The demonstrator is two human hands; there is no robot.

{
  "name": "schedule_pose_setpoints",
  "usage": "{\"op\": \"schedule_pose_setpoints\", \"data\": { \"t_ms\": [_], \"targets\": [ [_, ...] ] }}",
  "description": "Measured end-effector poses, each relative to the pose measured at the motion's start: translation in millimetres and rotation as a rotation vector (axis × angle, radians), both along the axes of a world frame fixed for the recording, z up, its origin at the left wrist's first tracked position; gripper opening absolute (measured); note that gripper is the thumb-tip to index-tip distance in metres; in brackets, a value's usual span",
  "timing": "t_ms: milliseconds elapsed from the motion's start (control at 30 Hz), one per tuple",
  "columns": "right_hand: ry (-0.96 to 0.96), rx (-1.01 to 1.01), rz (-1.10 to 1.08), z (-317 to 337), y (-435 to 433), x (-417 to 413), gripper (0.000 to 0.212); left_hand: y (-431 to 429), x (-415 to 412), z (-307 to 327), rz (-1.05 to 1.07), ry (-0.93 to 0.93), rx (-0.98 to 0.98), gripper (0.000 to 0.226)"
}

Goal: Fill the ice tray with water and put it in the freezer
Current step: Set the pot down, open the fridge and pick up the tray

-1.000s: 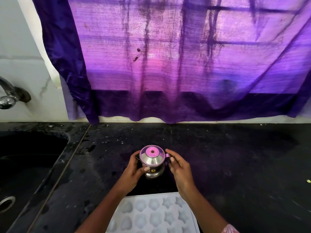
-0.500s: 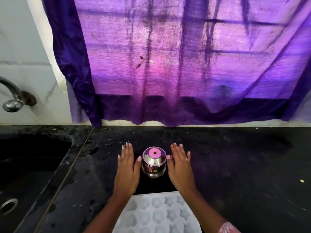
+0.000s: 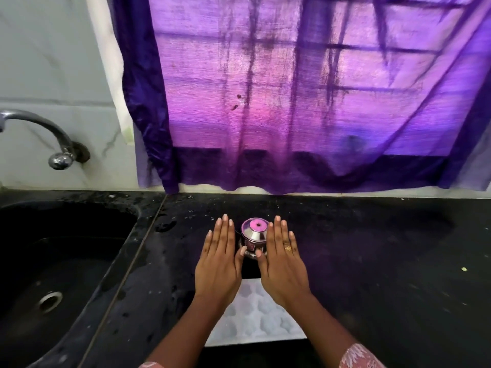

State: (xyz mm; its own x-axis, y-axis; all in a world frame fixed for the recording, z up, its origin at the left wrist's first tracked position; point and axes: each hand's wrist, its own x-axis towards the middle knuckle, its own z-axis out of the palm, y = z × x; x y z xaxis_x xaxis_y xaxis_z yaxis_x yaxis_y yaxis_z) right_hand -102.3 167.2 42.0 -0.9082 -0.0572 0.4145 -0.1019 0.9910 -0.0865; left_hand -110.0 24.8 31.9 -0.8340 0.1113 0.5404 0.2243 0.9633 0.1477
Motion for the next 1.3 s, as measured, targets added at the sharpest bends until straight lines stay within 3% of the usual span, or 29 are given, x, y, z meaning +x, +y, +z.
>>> {"op": "schedule_pose_setpoints", "data": {
  "t_ms": [800,1167,1300],
  "targets": [
    [-0.027,0.06,-0.079,13,-9,185,0.062,-12,175,1,0.044,0.009,0.006,0.057],
    [0.013,-0.01,0.086,7,6,288,0.072,5,298,3,0.148,-0.061,0.008,0.063],
    [-0.084,-0.056,0.162,5,10,335,0.081,10,340,-5,0.189,-0.021,0.019,0.063]
  ]
}}
